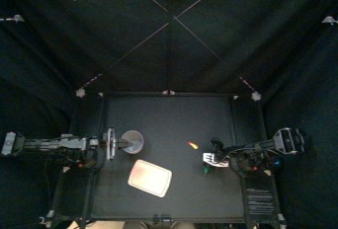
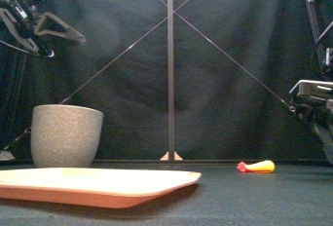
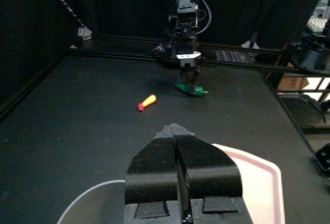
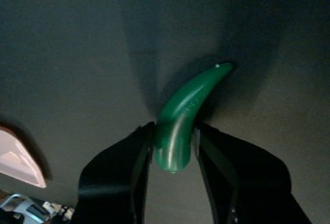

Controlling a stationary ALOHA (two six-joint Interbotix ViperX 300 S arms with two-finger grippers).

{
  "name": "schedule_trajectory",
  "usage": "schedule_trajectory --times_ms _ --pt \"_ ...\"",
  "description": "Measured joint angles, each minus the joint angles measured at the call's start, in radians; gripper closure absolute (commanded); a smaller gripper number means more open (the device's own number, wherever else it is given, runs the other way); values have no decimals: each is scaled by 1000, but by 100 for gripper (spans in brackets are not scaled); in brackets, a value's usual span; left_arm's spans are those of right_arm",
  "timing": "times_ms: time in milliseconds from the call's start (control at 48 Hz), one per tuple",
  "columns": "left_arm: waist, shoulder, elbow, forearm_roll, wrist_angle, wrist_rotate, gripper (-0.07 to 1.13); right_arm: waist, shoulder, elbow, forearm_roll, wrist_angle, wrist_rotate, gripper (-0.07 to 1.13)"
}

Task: Pick the green pepper then place it on the pink plate
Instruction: Place green pepper on the pink plate

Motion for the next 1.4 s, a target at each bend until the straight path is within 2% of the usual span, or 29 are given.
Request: schedule_trajectory --times_ms 250,396,542,750,875,1146,1396 --pt "0 -2 2 0 2 -3 100 37 -9 -98 -60 3 -3 38" --pt "0 -2 0 0 2 -2 100 84 -12 -186 -150 -8 -3 38" --pt "0 -2 2 0 3 2 100 106 21 -281 -298 -49 -9 38" --pt "6 -2 0 0 5 3 100 137 120 -382 -637 -140 -8 38" --pt "18 -2 2 0 3 2 100 143 184 -437 -758 -206 -6 38" --pt "37 -2 6 0 5 3 100 155 345 -565 -899 -291 -8 38" --pt "55 -2 8 11 5 3 100 192 485 -690 -920 -304 -8 38"
